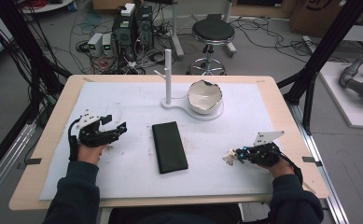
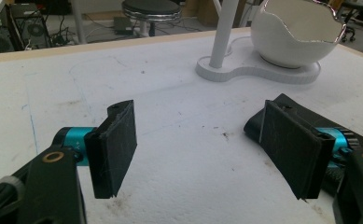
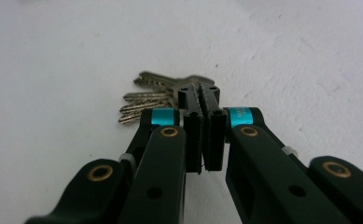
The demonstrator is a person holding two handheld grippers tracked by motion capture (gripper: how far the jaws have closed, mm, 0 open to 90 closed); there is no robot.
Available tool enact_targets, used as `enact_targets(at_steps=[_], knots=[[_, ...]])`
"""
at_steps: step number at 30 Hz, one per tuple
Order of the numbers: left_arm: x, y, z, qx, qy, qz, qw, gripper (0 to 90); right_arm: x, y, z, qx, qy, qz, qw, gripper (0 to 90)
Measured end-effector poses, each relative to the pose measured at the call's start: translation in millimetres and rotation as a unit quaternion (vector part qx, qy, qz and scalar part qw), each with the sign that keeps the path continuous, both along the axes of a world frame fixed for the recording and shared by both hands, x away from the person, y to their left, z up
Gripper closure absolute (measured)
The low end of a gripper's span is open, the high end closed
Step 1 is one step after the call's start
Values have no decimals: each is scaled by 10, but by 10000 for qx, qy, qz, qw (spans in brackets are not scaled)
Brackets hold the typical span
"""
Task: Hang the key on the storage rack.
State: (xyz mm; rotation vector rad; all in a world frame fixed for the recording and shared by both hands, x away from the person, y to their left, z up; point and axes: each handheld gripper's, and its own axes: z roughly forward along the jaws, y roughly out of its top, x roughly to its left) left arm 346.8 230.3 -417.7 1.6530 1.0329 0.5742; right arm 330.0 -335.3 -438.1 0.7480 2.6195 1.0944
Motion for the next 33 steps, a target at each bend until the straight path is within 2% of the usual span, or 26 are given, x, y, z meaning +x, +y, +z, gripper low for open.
enact_targets(at_steps=[2, 3, 4, 5, 7, 9, 12, 14, 17, 18, 19, 21, 24, 25, 26, 29, 31, 33], knots=[[0, -1, 0, 7, 3, -8, 10000, 272, -4, -10, 14, 86, -35, -39, 9999, 894], [0, -5, -1, 13, -1, -9, 10000, 272, -1, -31, 50, 344, -15, -120, 9993, 895], [-1, -11, -2, 13, 1, -5, 10000, 272, -1, -31, 50, 344, -15, -120, 9993, 895], [-1, -14, -2, 22, 3, -17, 10000, 272, 4, -42, 105, 605, -62, -217, 9979, 896], [-1, -16, -3, 26, 4, -9, 10000, 272, 7, -35, 152, 790, -127, -264, 9964, 897], [0, -14, -3, 26, 11, -9, 10000, 272, 13, -24, 182, 857, -163, -283, 9958, 898], [1, -13, -5, 30, 15, -7, 10000, 272, 44, 55, 315, 1111, -365, -269, 9928, 898], [2, -11, -6, 38, 25, -16, 10000, 272, 55, 75, 353, 1145, -434, -263, 9921, 899], [4, -7, -6, 36, 17, -18, 10000, 272, 129, 145, 492, 1434, -550, -248, 9878, 898], [4, -7, -6, 36, 17, -18, 10000, 272, 129, 145, 492, 1434, -550, -248, 9878, 898], [3, -5, -6, 36, 12, -19, 10000, 272, 186, 185, 569, 1584, -562, -280, 9854, 898], [3, -5, -6, 29, 6, -13, 10000, 274, 220, 205, 610, 1633, -613, -254, 9843, 899], [3, -4, -6, 28, 4, -9, 10000, 274, 356, 344, 814, 1740, -709, -179, 9820, 899], [3, -5, -6, 19, 5, -14, 10000, 274, 356, 344, 814, 1740, -709, -179, 9820, 899], [2, -5, -5, 27, 4, -12, 10000, 275, 430, 439, 922, 1817, -744, -54, 9805, 898], [3, -5, -6, 32, 5, -20, 10000, 276, 560, 618, 1081, 1861, -820, 129, 9790, 898], [3, -6, -7, 34, 10, -25, 10000, 275, 613, 677, 1121, 1871, -829, 198, 9786, 898], [1, -10, -6, 51, 2, -18, 10000, 276, 798, 853, 1183, 1880, -842, 253, 9782, 898]])
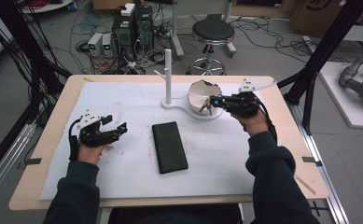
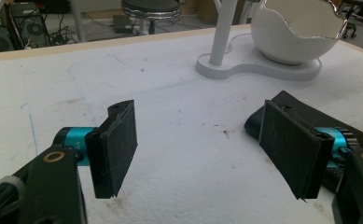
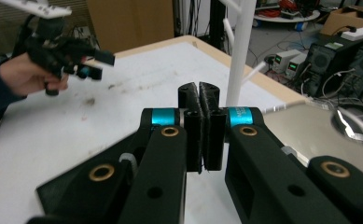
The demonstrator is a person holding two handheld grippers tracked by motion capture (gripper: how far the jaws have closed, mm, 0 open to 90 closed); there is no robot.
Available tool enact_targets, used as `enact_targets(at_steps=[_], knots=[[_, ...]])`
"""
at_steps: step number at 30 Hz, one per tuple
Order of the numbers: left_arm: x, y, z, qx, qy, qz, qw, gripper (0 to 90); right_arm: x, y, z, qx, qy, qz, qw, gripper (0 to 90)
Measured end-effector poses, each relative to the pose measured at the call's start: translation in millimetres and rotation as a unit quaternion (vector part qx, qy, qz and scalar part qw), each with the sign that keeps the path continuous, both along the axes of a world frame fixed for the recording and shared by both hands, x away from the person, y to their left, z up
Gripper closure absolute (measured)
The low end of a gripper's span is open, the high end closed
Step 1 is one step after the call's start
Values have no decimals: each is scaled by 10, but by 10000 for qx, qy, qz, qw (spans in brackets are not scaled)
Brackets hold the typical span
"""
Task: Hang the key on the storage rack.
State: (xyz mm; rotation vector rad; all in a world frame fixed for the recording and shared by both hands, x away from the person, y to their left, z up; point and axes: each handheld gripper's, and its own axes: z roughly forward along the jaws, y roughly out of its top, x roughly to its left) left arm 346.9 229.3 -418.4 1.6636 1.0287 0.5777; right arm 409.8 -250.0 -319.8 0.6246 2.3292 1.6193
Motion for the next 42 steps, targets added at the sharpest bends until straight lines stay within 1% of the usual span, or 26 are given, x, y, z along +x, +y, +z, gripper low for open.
enact_targets(at_steps=[1, 2, 4, 5, 6, 8, 9, 10, 11, 12, 13, 15, 17, 18, 20, 21, 22, 26, 27, 31, 36, 38, 39, 40, 41, 42], knots=[[0, 0, 0, 0, 0, 0, 10000, 276, 0, 0, 0, 0, 0, 0, 10000, 898], [-1, 3, 1, 22, 0, -12, 10000, 275, 131, 133, 44, 50, -4, 38, 10000, 898], [-1, 4, 0, 34, 0, -16, 10000, 275, 169, 180, 60, 80, -2, 58, 10000, 898], [1, 1, -4, 36, 15, -17, 10000, 275, 269, 315, 117, 22, -15, 125, 9999, 899], [1, 1, -4, 36, 15, -17, 10000, 275, 269, 315, 117, 22, -15, 125, 9999, 899], [4, 2, -5, 41, 13, -37, 10000, 276, 352, 452, 189, -28, -47, 166, 9998, 899], [2, -1, -6, 26, 2, -32, 10000, 276, 389, 520, 225, -53, -119, 171, 9998, 899], [2, 0, -5, 32, 5, -39, 10000, 275, 475, 643, 302, -84, -125, 227, 9996, 899], [2, 0, -5, 32, 5, -39, 10000, 276, 513, 698, 331, -39, -170, 209, 9996, 899], [1, 3, -5, 35, 5, -44, 10000, 276, 513, 698, 331, -39, -170, 209, 9996, 899], [0, 5, -3, 38, 5, -48, 10000, 276, 603, 802, 379, -44, -122, 221, 9997, 899], [-1, 6, -2, 36, 8, -50, 10000, 276, 679, 906, 402, -37, -76, 235, 9997, 899], [-2, 5, -2, 37, 5, -52, 10000, 276, 748, 1007, 419, -101, -14, 248, 9996, 899], [-2, 5, -2, 37, 5, -52, 10000, 276, 748, 1007, 419, -101, -14, 248, 9996, 899], [-1, 9, -5, 21, -8, -45, 10000, 276, 822, 1137, 439, -95, 16, 274, 9996, 899], [-1, 9, -5, 21, -8, -45, 10000, 276, 822, 1137, 439, -95, 16, 274, 9996, 899], [0, 11, -6, 15, -8, -45, 10000, 276, 865, 1215, 447, -101, 84, 282, 9995, 899], [-5, 15, -6, 6, -6, -42, 10000, 276, 905, 1293, 438, -140, 146, 267, 9994, 899], [-7, 19, -8, 12, -7, -39, 10000, 277, 942, 1325, 422, -157, 177, 189, 9995, 899], [-13, 40, -17, -17, -7, -6, 10000, 281, 1007, 1336, 385, -32, 282, 61, 9996, 899], [-18, 55, -23, -21, 3, 17, 10000, 284, 1049, 1338, 369, -73, 389, -32, 9992, 898], [-22, 50, -22, -27, 7, 11, 10000, 284, 1067, 1343, 363, -14, 432, -64, 9990, 898], [-21, 50, -23, -12, 0, -1, 10000, 284, 1069, 1344, 361, 19, 502, -103, 9987, 898], [-22, 50, -24, -9, -2, -4, 10000, 284, 1084, 1341, 349, -36, 514, -248, 9984, 895], [-23, 50, -24, -9, -3, -4, 10000, 284, 1084, 1341, 349, -36, 514, -248, 9984, 895], [-25, 49, -24, -22, -4, 6, 10000, 284, 1084, 1338, 324, -156, 522, -387, 9978, 878]])
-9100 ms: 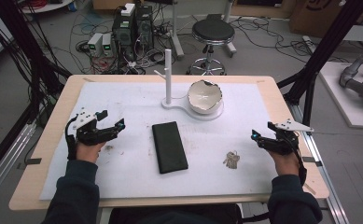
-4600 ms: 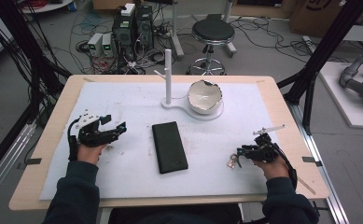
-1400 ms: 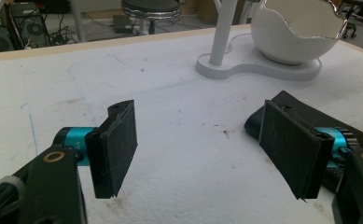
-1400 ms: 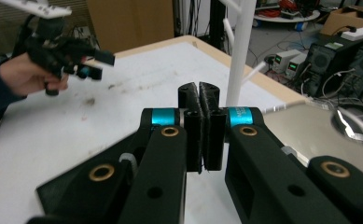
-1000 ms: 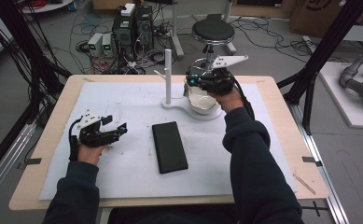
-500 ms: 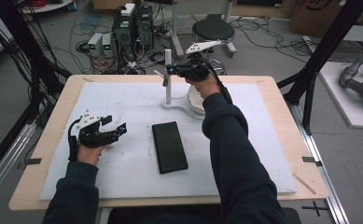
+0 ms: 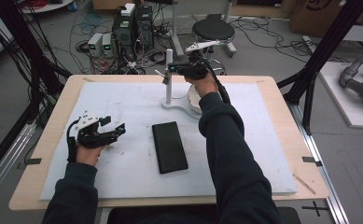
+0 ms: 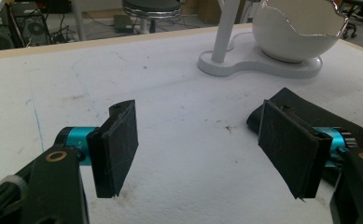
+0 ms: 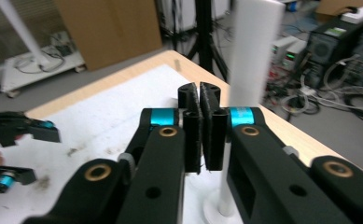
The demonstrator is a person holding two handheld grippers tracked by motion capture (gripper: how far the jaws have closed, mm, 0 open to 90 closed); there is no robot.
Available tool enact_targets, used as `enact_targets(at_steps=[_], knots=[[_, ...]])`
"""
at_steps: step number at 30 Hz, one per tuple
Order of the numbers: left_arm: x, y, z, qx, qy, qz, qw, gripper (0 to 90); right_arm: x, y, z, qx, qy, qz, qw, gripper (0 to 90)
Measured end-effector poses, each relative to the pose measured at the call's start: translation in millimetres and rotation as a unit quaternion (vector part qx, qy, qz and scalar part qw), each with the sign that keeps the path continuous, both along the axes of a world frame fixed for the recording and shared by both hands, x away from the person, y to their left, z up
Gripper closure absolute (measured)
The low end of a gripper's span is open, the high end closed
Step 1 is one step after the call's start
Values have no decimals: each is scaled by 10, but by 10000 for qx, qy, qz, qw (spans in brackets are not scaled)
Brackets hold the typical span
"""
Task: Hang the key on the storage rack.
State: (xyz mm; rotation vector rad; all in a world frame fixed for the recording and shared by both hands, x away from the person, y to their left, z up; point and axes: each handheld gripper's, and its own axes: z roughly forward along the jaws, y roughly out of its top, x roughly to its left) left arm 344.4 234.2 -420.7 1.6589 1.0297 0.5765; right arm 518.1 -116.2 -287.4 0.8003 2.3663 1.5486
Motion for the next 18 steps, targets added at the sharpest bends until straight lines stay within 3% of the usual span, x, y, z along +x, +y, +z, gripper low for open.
enact_targets(at_steps=[2, 3, 4, 5, 7, 8, 9, 11, 12, 13, 15, 16, 17, 18], knots=[[-3, 9, -1, 14, 2, -5, 10000, 285, -8, -8, -3, -4, -15, -29, 10000, 840], [-2, 10, -3, 5, 1, -5, 10000, 285, -29, -41, 4, 120, -13, -96, 9999, 774], [-1, 13, -7, 2, 14, -5, 10000, 287, -44, -72, 13, 175, -23, -134, 9998, 765], [-2, 16, -11, 7, 25, -6, 10000, 289, -88, -174, 48, 86, -79, -242, 9996, 711], [-5, 17, -16, 1, 33, 3, 10000, 289, -110, -236, 63, -9, -142, -303, 9994, 695], [-9, 23, -12, 28, 35, -16, 10000, 289, -149, -305, 78, -115, -219, -381, 9990, 681], [-10, 23, -11, 31, 17, -9, 10000, 289, -236, -462, 93, -236, -411, -542, 9974, 584], [-9, 20, -13, 37, 22, -5, 10000, 289, -284, -546, 93, -318, -455, -634, 9964, 538], [-8, 16, -16, 58, 43, -1, 10000, 289, -388, -713, 74, -569, -561, -772, 9938, 460], [-8, 16, -16, 58, 43, -1, 10000, 289, -388, -713, 74, -569, -561, -772, 9938, 460], [-3, 5, -20, 77, 47, -23, 10000, 289, -483, -898, 26, -973, -450, -845, 9906, 379], [-3, -2, -24, 74, 50, -19, 10000, 289, -519, -960, -4, -1033, -426, -866, 9900, 376], [3, -10, -28, 103, 62, -15, 9999, 289, -632, -1138, -92, -1193, -458, -935, 9874, 344], [3, -10, -28, 103, 62, -15, 9999, 289, -632, -1138, -92, -1193, -458, -935, 9874, 344]])
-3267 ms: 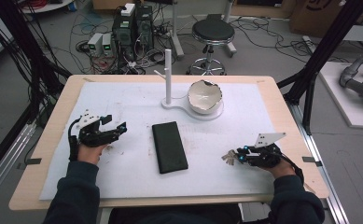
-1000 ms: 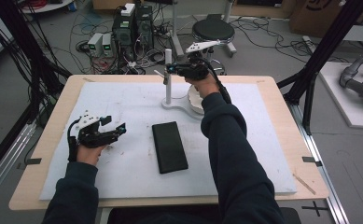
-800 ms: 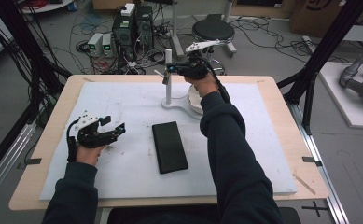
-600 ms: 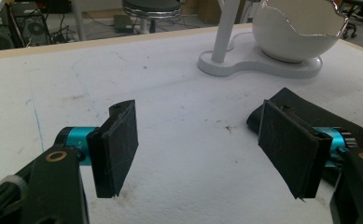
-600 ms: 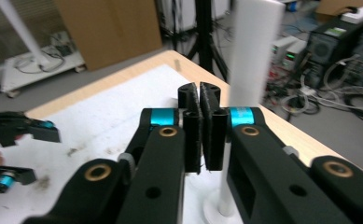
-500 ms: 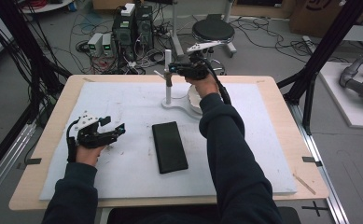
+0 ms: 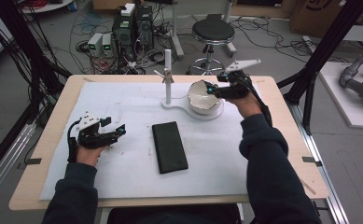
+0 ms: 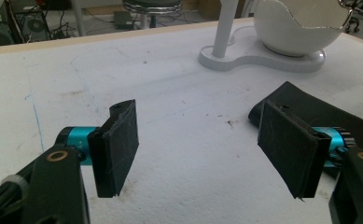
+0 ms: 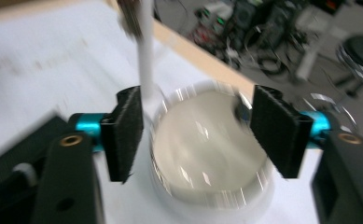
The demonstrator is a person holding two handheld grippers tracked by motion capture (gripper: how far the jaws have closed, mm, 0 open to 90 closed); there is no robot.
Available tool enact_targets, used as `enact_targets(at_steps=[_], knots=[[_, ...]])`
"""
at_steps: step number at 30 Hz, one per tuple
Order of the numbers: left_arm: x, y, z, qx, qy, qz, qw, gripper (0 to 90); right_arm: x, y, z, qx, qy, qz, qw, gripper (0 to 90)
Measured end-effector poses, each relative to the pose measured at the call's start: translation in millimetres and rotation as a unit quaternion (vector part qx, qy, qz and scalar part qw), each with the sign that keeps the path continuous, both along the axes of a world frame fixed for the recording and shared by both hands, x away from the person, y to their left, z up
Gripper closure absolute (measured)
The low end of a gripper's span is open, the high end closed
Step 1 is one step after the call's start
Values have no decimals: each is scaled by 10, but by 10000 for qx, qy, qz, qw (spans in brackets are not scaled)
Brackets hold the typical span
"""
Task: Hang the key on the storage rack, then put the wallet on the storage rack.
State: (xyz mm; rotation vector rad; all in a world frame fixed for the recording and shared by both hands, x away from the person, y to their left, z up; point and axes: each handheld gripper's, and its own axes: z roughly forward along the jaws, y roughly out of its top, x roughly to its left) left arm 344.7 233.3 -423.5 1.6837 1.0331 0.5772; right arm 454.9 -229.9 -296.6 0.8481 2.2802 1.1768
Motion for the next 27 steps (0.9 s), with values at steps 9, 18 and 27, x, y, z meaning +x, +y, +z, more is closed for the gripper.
enact_targets(at_steps=[9, 18, 27], knots=[[12, -15, -11, -20, -27, 61, 10000, 278, -623, -705, -619, 26, 213, -484, 9986, 209], [-4, -38, -9, 80, -7, 58, 10000, 278, -808, -925, -983, 241, 342, -694, 9967, 209], [21, -179, -31, 283, -13, -131, 9995, 278, -858, -890, -961, 131, 154, -600, 9980, 210]])
